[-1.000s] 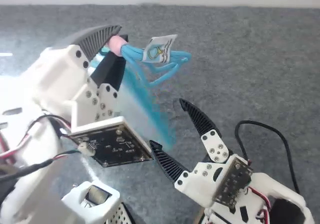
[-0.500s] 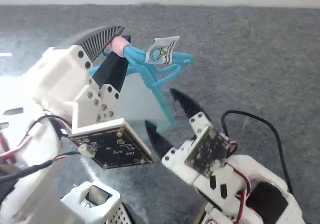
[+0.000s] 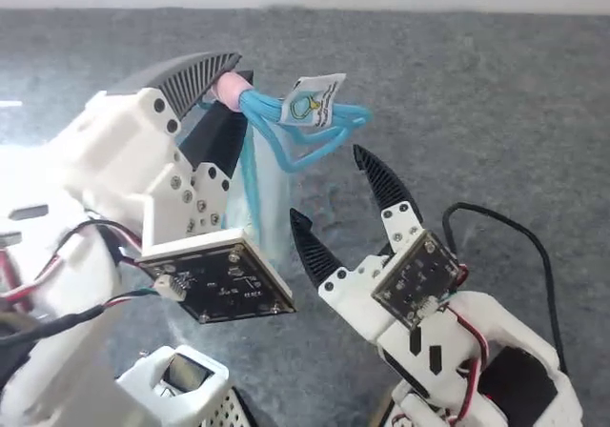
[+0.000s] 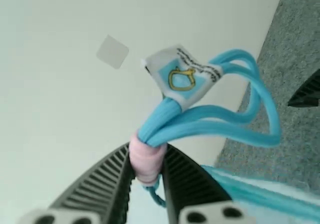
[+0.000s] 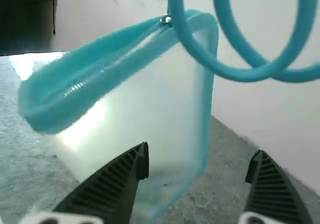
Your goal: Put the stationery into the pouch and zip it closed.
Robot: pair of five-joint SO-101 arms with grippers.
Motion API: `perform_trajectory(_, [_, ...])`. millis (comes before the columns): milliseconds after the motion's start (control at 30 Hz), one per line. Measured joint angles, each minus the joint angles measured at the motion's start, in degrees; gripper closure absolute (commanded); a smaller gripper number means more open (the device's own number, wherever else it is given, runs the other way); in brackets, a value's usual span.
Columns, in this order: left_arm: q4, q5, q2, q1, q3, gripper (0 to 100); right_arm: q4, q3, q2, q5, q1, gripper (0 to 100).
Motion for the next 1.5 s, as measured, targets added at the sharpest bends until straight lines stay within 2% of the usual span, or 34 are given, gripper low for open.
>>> perform_trajectory(100, [0.0,0.0,0.0,0.0,0.0,99,0.0,0.0,2.6,-2.5,-2.6,67.5])
perform_trajectory(367, [0.0,0.0,0.0,0.0,0.0,99,0.4,-1.1,4.0,-3.2,-6.3,67.5])
perform_trajectory(600, [0.0,0.0,0.0,0.0,0.0,99,2.4,-1.1,-2.8,-3.2,2.3,67.5])
perform_trajectory(833, [0.0,0.0,0.0,0.1,-0.3,99,3.9,-1.1,0.1,-1.4,3.2,67.5])
perform_trajectory(1067, [4.3,0.0,0.0,8.3,-10.3,99,2.5,-1.1,5.8,-1.4,3.0,67.9])
perform_trajectory(1133, [4.4,0.0,-0.3,8.9,-11.6,99,2.5,-1.1,7.7,-1.4,3.3,71.0])
perform_trajectory(1267, [4.5,0.0,-0.5,9.2,-12.2,99,1.9,-1.1,6.9,-1.4,3.0,85.0])
perform_trajectory(1333, [4.5,0.0,-0.3,9.2,-12.2,99,1.1,-1.1,8.1,-1.4,3.2,87.6])
perform_trajectory(1500, [4.5,0.0,0.0,9.2,-12.2,99,1.0,-1.1,7.6,-1.4,3.1,78.3])
